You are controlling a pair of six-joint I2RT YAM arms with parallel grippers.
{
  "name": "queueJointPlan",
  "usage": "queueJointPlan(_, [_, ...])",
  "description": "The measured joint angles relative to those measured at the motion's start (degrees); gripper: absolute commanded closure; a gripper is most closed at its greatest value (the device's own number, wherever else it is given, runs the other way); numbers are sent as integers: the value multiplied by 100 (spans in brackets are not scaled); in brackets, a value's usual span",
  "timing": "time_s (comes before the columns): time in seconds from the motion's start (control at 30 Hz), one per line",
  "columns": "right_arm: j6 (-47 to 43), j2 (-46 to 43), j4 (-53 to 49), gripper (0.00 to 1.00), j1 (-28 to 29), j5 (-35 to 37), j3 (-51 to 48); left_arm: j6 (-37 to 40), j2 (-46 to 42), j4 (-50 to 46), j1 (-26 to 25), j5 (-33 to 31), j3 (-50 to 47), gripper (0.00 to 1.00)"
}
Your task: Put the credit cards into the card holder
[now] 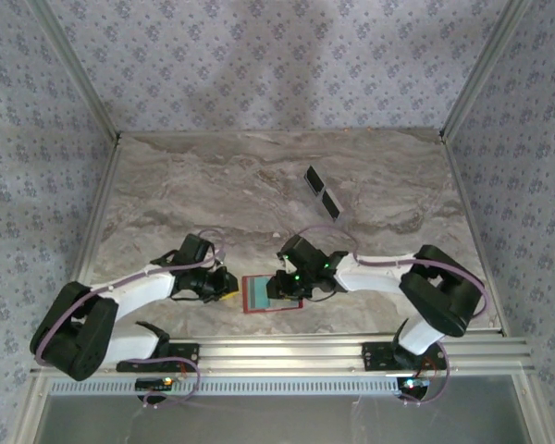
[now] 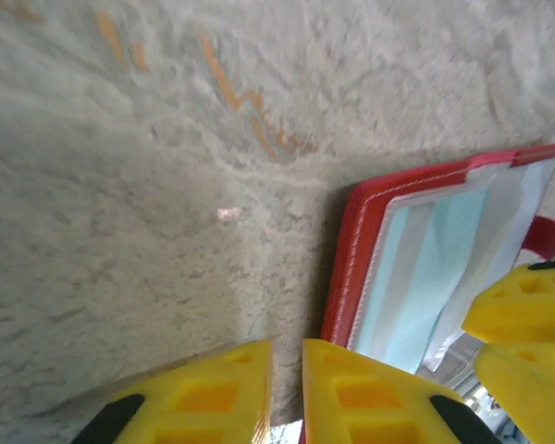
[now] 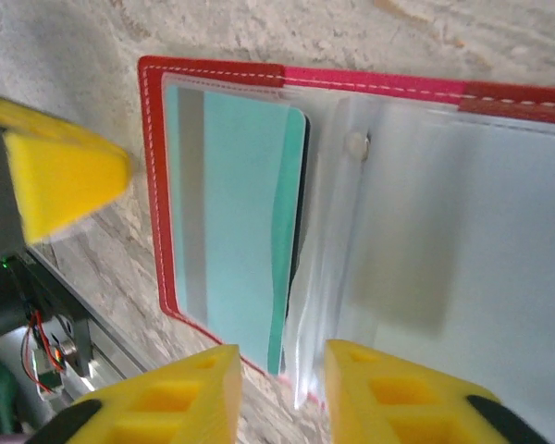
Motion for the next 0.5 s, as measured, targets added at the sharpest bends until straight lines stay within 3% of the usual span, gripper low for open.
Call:
queueJointPlan(0.37, [-883, -839, -1185, 59, -476, 422, 131, 452, -103, -654, 157, -446, 1038, 62])
queueJointPlan(0.5, [-1143, -999, -1390, 57, -772, 505, 186, 551, -101, -728, 146, -564, 1390, 59])
